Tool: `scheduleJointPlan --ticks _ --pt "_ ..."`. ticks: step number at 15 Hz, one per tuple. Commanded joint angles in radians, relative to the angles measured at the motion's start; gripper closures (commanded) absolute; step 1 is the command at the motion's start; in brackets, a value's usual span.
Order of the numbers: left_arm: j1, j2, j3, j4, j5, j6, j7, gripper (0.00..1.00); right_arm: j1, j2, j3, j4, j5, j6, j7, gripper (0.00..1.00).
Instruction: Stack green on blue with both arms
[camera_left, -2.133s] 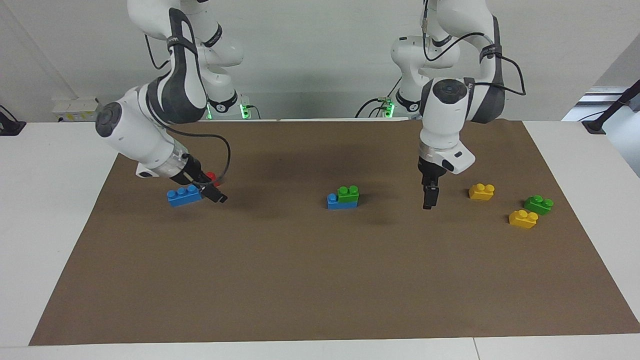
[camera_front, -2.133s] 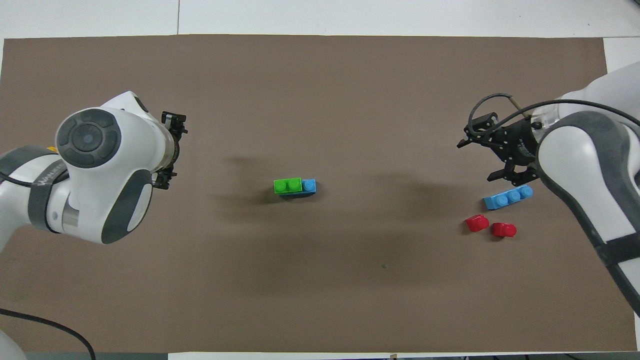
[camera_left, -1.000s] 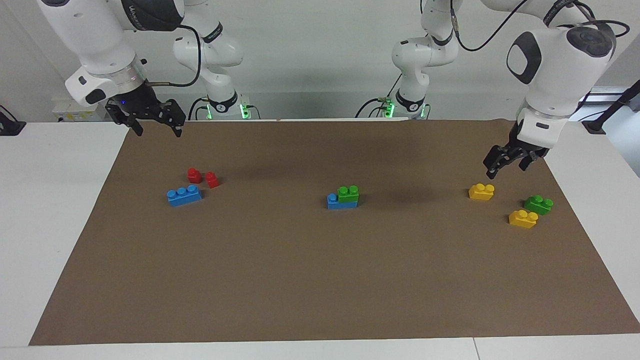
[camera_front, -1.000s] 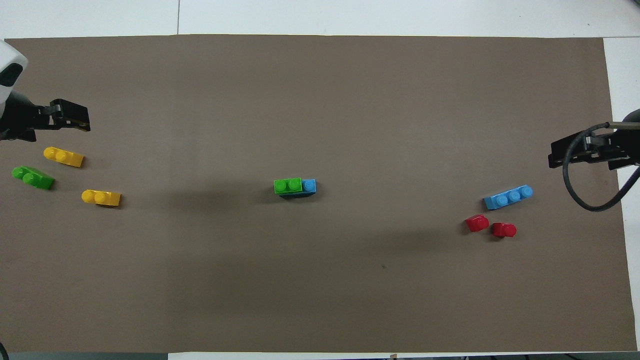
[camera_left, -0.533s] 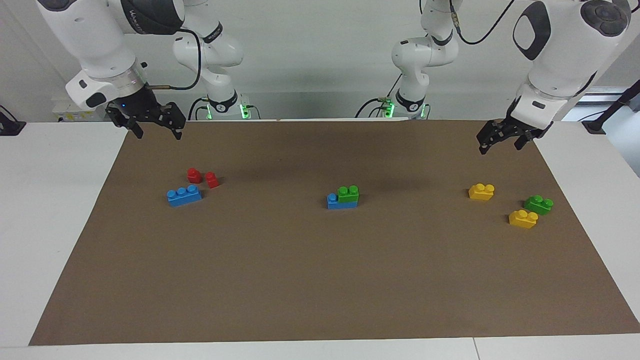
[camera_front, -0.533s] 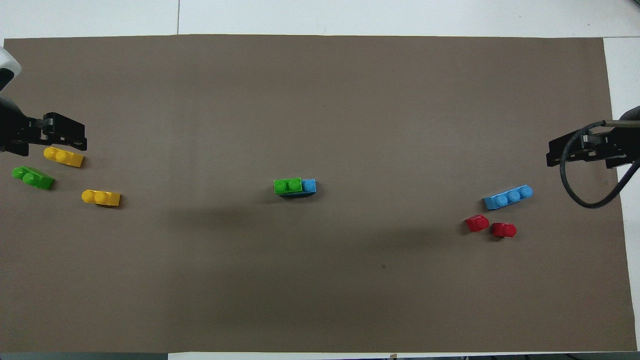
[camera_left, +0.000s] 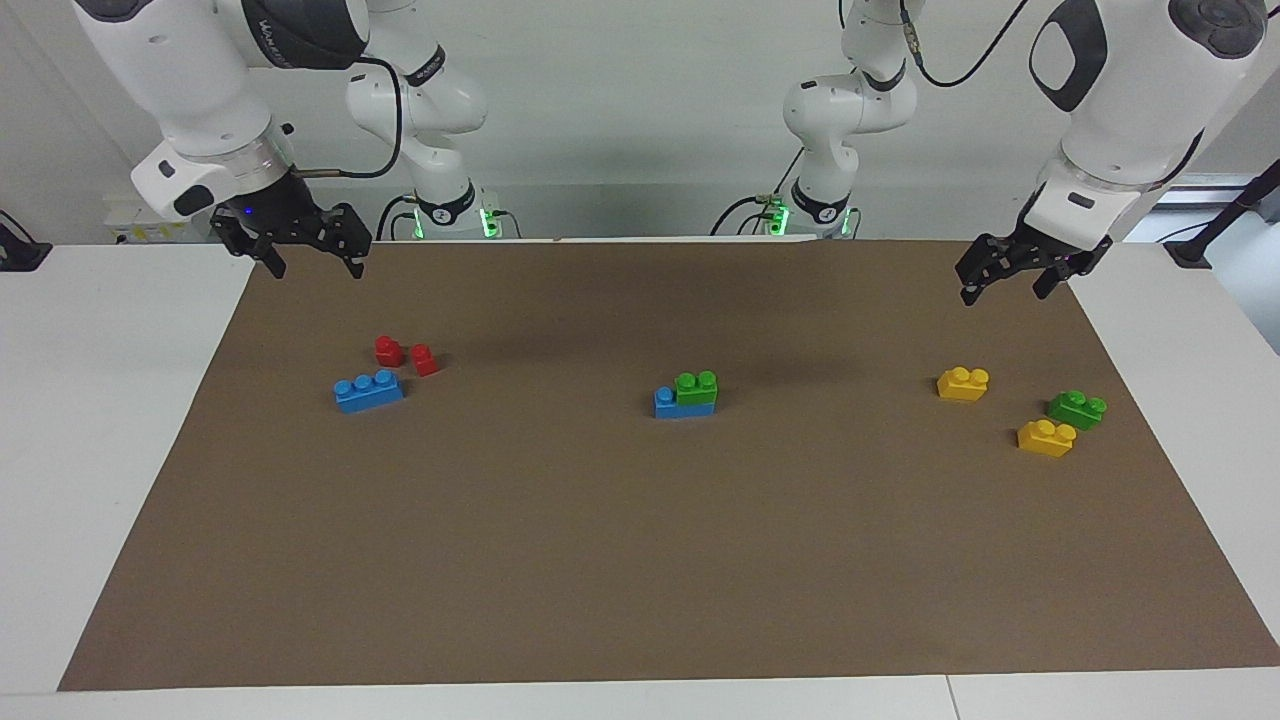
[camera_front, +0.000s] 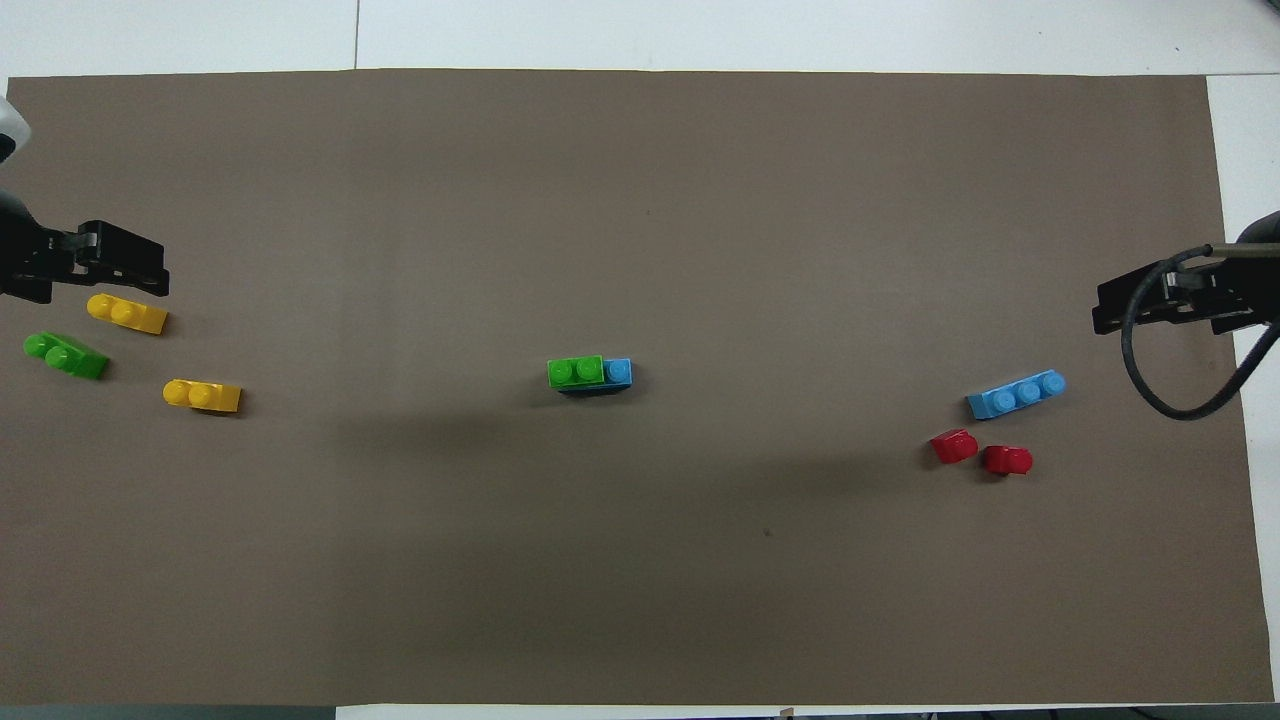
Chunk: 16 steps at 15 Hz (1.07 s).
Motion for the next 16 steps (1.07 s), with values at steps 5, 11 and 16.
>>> scheduleJointPlan --ticks 5,11,16 --pt "0.004 -0.005 0.003 0.001 -0.019 0.033 0.058 0.0 -0.011 0.006 0.009 0.008 -0.021 0.009 -0.019 0.0" --pt "0.007 -0.01 0.007 -0.007 -0.045 0.059 0.06 0.0 -0.013 0.006 0.009 0.008 -0.018 0.006 -0.014 0.0" --pt "0.005 -0.01 0.008 -0.007 -0.045 0.059 0.06 0.0 -0.013 0.006 0.009 0.008 -0.014 0.001 -0.014 0.0"
